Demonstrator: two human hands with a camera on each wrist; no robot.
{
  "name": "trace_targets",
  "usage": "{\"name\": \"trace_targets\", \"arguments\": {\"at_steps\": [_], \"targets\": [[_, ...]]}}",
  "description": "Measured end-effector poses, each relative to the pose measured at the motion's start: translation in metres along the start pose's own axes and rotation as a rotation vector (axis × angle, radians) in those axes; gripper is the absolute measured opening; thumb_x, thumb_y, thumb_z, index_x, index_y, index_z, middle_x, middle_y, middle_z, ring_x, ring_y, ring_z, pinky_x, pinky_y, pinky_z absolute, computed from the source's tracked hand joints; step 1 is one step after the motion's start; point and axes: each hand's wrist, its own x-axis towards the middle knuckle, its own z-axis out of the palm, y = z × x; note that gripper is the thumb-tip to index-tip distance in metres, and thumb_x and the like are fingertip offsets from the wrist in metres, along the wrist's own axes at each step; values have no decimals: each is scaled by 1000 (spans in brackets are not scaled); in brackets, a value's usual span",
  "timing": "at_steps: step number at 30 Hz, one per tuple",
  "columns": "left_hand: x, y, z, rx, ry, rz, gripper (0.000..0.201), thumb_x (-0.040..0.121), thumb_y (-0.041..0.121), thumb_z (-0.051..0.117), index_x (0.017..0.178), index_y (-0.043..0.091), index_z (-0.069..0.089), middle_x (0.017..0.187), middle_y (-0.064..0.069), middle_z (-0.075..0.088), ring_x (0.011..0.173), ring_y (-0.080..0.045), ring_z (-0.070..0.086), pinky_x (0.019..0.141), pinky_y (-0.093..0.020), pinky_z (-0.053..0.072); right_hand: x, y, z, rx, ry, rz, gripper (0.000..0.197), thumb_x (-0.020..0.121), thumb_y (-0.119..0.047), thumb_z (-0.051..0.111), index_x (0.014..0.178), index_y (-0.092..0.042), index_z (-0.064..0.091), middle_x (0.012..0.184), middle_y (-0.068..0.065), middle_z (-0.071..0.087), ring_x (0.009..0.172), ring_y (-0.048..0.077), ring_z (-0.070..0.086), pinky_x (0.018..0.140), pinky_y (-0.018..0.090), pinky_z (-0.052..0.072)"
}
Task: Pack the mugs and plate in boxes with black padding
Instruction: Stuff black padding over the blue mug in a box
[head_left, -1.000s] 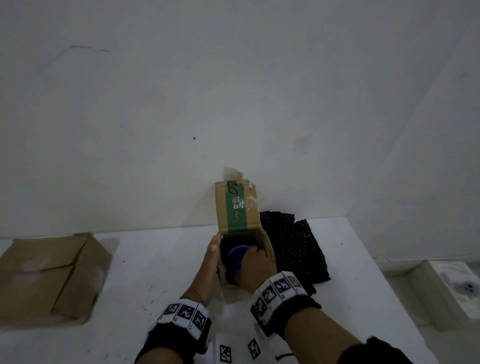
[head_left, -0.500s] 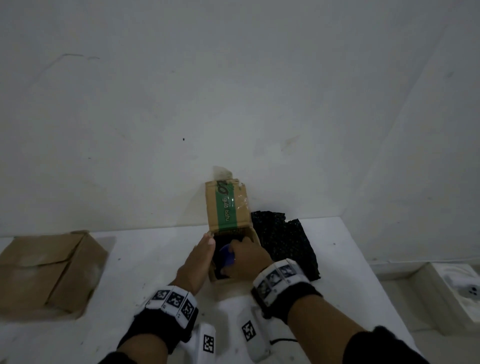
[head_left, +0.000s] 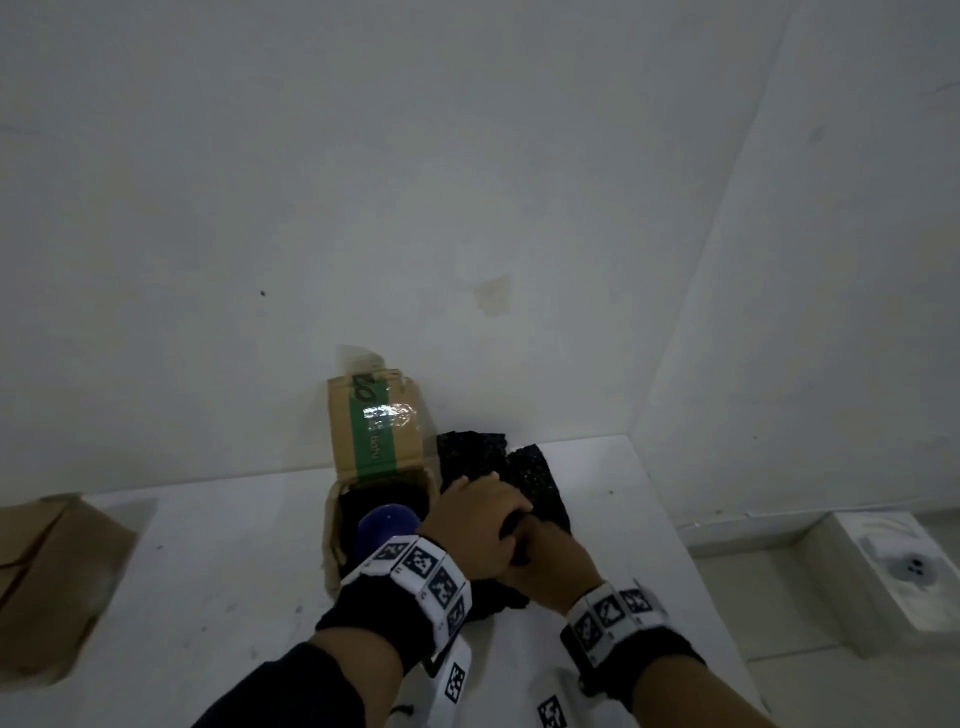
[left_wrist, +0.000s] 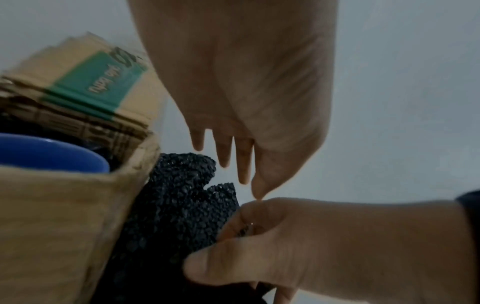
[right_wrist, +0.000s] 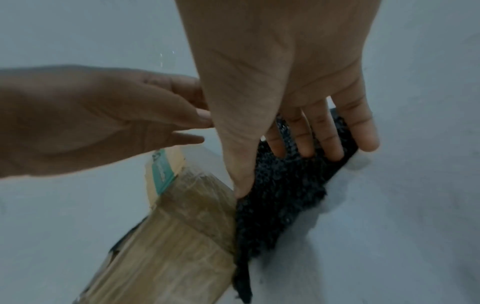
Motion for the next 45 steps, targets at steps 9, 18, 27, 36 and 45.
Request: {"name": "trace_targets", "arguments": {"at_steps": [9,18,27,36,45], "targets": [[27,-1,40,274,-249,-146,54,87,20,53,139,17,36,145,-7,35,132,-26,33,108,-40,27,3,14,22,-238,24,-31,39,89,-33,52,125,-19,51,127,10,47,111,26,46,83,33,40],[30,-9,38,351,-69,-119,39,82,31,56,119,23,48,131,2,46,125,-23,38,97,-38,30,-15,28,-36,693,-137,-3,15,89,-5,54,79,-16,50,81,2,55,75,15,54,60,29,51],[18,8,-26,368,356,-8,25,79,33,49,100,20,50,80,0,66,84,-24,62,109,-48,25,-34,-5,-90,722,218,-320,19,79,-28,68,88,-18,54,107,4,59,98,9,56,84,19,45],[-28,-5,-87,-64,483,191,45,78,22,62,105,23,27,69,0,61,54,-18,55,44,-31,33,-43,-76,-118,122,494,-808,30,75,-4,66,100,-17,58,93,-2,60,84,10,56,72,29,48],[-92,-85,-81,-171,476,50,37,68,7,69,82,31,44,89,20,46,75,-7,53,60,-25,45,-3,-113,-71,160,584,-635,28,68,12,59,79,-13,69,80,-12,39,65,4,44,59,5,35]]}}
